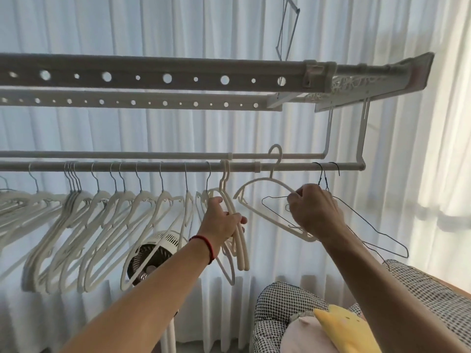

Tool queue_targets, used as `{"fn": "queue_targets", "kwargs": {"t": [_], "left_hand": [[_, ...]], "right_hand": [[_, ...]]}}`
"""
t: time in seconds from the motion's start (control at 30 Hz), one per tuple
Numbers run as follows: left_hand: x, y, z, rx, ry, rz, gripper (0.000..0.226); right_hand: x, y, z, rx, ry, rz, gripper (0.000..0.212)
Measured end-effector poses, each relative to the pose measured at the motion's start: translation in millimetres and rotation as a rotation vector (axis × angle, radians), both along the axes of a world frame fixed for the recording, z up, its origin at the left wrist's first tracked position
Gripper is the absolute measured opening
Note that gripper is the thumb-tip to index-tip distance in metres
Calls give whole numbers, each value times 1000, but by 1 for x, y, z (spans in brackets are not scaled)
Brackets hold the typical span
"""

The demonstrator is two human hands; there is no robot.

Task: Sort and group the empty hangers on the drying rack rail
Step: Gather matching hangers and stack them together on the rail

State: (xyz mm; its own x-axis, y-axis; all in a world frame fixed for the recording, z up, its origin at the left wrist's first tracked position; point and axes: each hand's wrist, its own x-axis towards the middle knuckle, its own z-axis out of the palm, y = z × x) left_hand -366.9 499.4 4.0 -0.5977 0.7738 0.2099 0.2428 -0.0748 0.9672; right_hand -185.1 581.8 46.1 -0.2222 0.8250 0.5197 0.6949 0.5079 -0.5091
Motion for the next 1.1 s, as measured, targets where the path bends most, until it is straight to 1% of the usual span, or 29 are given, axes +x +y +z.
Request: {"fn": "queue_targets", "kwargs": {"t": [0.07,0.2,0.33,0.47,0.5,0.53,0.6,0.63,0.67,0.7,0.77,0.8,0.83,0.9,0.93,1.0,1.03,1.1], "left_hand": [[-3,-5,1,14,-23,6,62],[-7,-13,1,27,16,26,62],[-12,-17,0,16,35,27,61],[-10,-22,2,-15,118,55,59],[-6,-25,3,-45,170,69,57],[-1,-29,5,-91,268,99,56],[13,-35,6,-137,604,247,56],[23,-38,6,-86,781,318,54],[35,-40,7,9,920,350,49],[49,-41,9,108,998,340,42],[77,-34,13,253,1042,255,30],[90,-26,14,281,1030,200,27],[104,-16,14,268,997,135,26],[129,13,13,125,867,-15,27],[140,31,13,17,776,-76,28],[158,70,11,-164,582,-145,28],[166,87,10,-220,480,-160,29],[178,114,4,-275,247,-157,43]], "right_hand": [[-16,-12,2,-66,37,62,32],[-55,-24,-2,-121,83,138,29],[-81,-33,-14,-251,145,232,27],[-77,-36,-25,-236,133,317,32],[-71,-34,-27,-211,118,314,33],[-63,-29,-29,-166,92,284,34],[-38,-8,-30,-35,81,162,24],[-21,4,-30,20,110,99,18],[-3,18,-29,68,127,31,22],[16,33,-27,100,117,-41,29],[51,64,-27,86,11,-222,40],[66,77,-28,23,-71,-299,42],[78,87,-31,-68,-152,-346,40],[95,96,-39,-217,-249,-333,33],[100,97,-44,-236,-257,-296,31],[102,97,-54,-192,-236,-200,32],[101,94,-57,-169,-216,-135,33],[97,89,-60,-170,-161,30,31]]}}
